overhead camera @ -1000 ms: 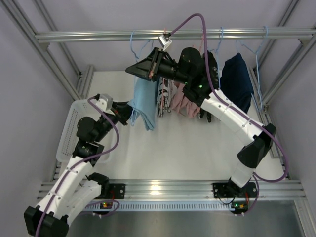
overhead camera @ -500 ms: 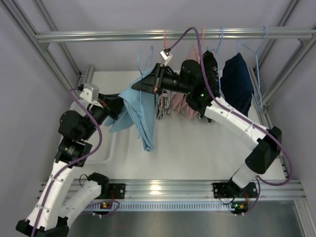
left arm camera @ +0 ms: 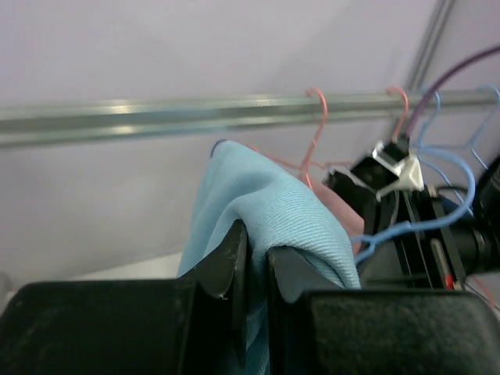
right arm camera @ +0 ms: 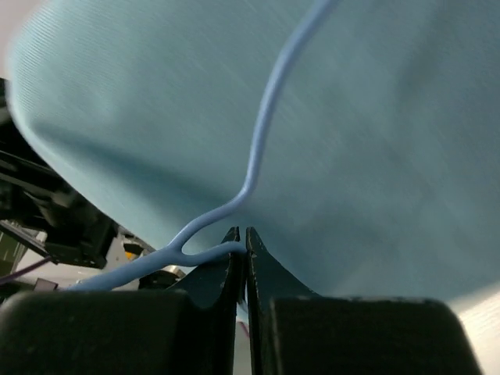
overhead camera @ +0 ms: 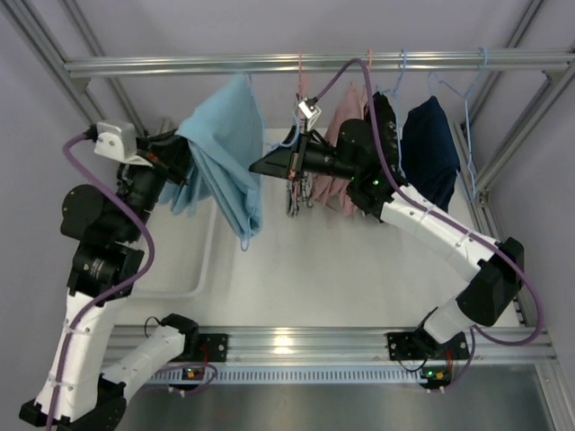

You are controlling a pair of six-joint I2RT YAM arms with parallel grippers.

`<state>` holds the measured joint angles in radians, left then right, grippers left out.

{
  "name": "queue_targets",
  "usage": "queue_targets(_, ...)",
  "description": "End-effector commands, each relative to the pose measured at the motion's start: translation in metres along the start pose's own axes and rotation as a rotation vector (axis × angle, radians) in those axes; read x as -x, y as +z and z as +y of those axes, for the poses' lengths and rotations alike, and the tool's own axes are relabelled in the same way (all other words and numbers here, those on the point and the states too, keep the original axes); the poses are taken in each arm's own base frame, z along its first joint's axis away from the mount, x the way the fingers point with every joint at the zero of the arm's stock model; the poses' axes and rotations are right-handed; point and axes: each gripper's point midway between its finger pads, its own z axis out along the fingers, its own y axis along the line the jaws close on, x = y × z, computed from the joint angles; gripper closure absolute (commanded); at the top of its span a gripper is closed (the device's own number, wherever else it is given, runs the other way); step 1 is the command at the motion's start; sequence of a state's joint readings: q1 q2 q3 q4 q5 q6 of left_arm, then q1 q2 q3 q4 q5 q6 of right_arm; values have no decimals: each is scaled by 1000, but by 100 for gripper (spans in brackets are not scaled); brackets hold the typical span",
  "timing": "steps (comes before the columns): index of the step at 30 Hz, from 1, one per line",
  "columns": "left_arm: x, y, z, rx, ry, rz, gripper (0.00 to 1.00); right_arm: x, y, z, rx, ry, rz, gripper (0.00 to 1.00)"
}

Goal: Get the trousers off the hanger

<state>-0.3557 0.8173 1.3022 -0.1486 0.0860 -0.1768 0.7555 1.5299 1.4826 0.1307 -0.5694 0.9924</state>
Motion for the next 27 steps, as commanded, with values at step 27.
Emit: queue_targets(27,94,-140,108,684,789,-109,100,-4,-2,9,36,-94,17,100)
